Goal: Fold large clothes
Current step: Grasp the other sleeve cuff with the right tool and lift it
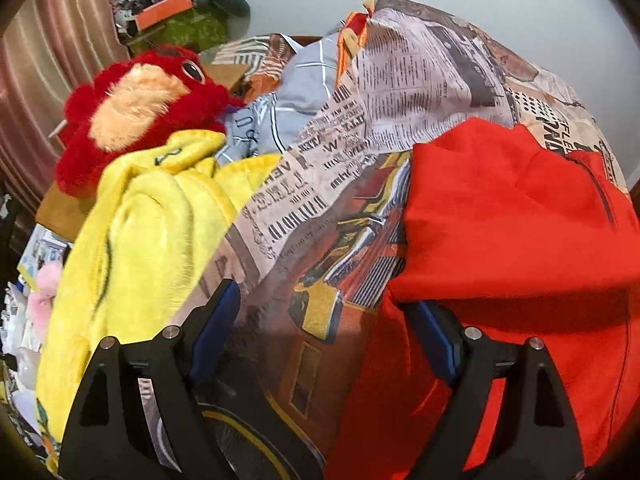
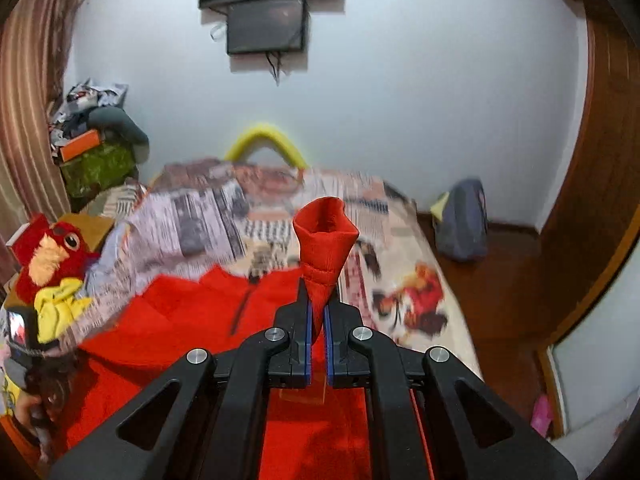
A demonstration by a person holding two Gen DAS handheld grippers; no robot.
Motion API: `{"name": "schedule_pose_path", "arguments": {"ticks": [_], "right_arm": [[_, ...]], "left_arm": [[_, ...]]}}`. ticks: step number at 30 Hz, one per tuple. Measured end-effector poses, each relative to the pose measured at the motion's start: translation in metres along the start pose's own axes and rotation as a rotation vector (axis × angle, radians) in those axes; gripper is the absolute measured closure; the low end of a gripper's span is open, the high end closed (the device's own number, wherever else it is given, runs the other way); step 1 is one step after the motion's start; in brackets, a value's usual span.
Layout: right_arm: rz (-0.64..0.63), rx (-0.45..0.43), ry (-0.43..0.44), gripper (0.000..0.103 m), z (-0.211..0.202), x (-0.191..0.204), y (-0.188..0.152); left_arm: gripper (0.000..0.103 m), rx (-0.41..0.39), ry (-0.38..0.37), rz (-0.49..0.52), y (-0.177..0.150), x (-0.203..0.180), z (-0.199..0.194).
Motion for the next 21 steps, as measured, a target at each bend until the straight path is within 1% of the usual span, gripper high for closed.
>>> {"name": "schedule_pose_path", "arguments": {"ticks": [2,3,7,11,15,19,21], "right_arm": [[0.023,0.038,0.008,0.099,0.01,-0.008,-0.013],[0.039,0.066,0.013,0.099,0.018,-0.011,-0.026],[0.096,0.133,0.028,0.099,0.026,-0.033,-0.059],[0.137,0.219,0.044,0.099,0.034,-0.047,-0.097],[0.154,0.29,0.048,0.099,0.038,-0.053,-0.129],[0.18,0.363,0.076,0.099,0.037,-0.054,-0.16],[0.178,0.395,0.078,0.098,0.035,-0.053,-0.174]], "left_arm": [[0.019,0.007,0.007,0.005,-0.001,0.0,-0.001],[0.019,0.01,0.007,0.006,-0.002,0.0,0.001],[0.019,0.022,0.018,0.031,-0.009,0.001,0.003],[0.019,0.066,0.006,0.058,-0.019,-0.001,0.01],[0.019,0.106,0.005,0.082,-0.027,-0.004,0.015],[0.019,0.113,0.033,0.111,-0.034,-0.003,0.011],[0.019,0.121,0.036,0.121,-0.037,0.0,0.008]]}}
Point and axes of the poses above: each gripper's, at about its wrist camera, not at the fingertips, and z roughly the way its jaws point, x to its left, y to its top, the point moved 6 cm from there along z, roughly the way its jaws point, and after that the axes turned 2 degrees about x, right-handed, at the moved point
